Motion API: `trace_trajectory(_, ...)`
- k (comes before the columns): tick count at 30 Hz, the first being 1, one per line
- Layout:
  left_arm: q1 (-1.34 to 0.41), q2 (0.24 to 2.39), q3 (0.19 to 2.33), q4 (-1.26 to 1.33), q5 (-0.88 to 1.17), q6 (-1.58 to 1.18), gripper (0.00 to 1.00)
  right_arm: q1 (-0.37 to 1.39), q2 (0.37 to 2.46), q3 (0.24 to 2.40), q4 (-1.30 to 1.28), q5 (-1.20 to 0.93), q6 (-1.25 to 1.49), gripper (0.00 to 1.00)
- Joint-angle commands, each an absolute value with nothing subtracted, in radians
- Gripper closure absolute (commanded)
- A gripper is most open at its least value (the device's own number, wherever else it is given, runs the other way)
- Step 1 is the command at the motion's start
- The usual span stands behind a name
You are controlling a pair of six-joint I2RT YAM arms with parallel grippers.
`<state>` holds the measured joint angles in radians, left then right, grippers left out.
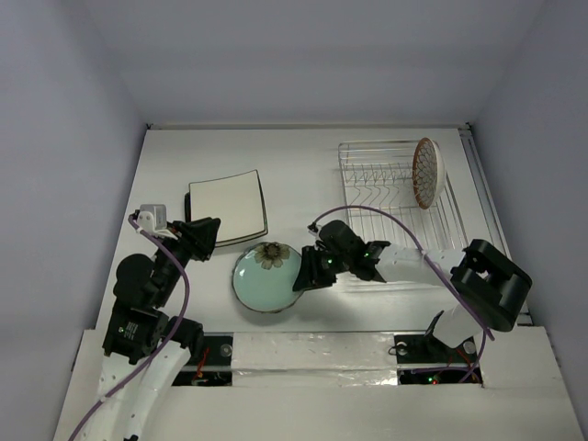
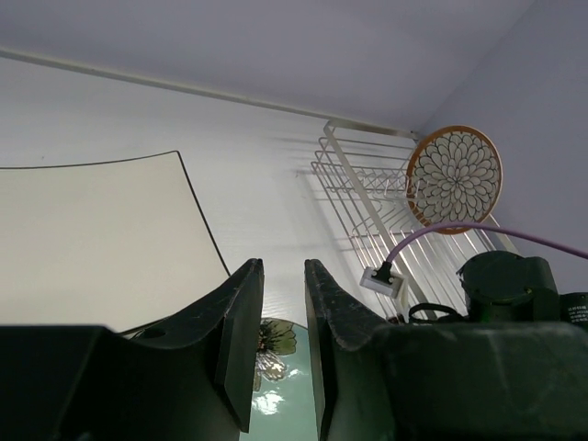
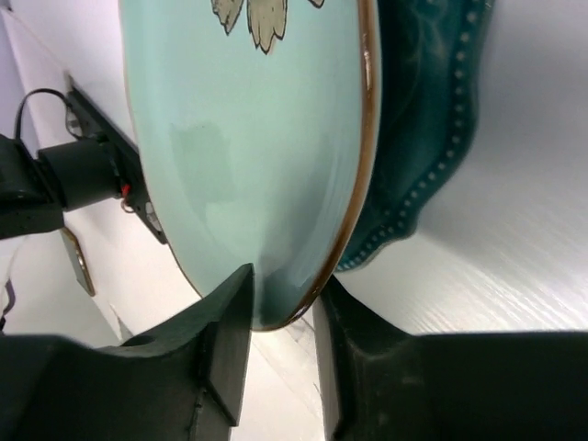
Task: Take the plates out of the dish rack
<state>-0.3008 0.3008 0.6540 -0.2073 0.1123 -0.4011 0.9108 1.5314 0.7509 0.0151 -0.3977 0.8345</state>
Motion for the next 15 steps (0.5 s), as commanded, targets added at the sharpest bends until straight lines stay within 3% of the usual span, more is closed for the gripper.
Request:
trace_trajectory(1, -0.298, 0.290, 0.666, -0.175, 0.126, -0.393, 0.78, 0.919, 1.525, 0.772, 0.012, -0.376, 0.792, 0.57)
trace_trajectory(15, -0.298, 0.287, 0.666, -0.175, 0.127, -0.394, 0.78, 0.919, 1.389, 0.833, -0.216, -0.243, 0.710, 0.19)
